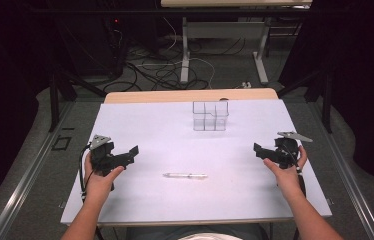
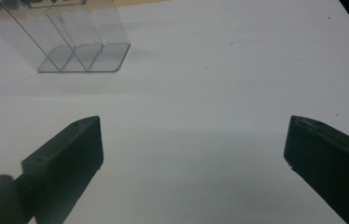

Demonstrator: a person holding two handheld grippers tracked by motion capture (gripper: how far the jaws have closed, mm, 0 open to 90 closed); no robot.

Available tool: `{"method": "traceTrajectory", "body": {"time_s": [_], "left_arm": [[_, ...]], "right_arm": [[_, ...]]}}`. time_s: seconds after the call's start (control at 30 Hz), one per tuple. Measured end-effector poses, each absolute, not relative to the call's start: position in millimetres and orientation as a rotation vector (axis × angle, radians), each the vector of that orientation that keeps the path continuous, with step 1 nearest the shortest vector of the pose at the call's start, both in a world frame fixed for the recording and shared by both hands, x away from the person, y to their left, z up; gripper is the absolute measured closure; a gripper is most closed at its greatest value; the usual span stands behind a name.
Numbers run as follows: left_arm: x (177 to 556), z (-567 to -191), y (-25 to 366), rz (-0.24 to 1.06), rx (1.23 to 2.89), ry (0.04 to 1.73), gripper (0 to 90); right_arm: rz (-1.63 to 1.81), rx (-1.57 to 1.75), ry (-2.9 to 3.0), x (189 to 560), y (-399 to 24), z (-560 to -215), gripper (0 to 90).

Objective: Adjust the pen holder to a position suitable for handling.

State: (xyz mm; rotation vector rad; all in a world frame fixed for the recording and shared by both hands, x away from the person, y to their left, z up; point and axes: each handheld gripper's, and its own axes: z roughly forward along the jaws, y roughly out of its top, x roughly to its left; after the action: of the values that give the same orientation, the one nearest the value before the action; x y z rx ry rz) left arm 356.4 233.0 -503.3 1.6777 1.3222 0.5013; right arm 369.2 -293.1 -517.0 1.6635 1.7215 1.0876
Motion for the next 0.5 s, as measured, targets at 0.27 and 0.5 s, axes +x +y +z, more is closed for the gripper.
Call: {"method": "traceTrajectory", "body": {"time_s": [0.27, 0.5], "left_arm": [[355, -502, 232, 0.491, 1.667, 1.335, 0.6], [353, -502, 234, 0.506, 1.657, 1.344, 0.6]], "right_arm": [[1.056, 1.618, 1.778, 374, -286, -516, 15.6], [1.059, 1.611, 1.812, 384, -271, -504, 20.9]]}}
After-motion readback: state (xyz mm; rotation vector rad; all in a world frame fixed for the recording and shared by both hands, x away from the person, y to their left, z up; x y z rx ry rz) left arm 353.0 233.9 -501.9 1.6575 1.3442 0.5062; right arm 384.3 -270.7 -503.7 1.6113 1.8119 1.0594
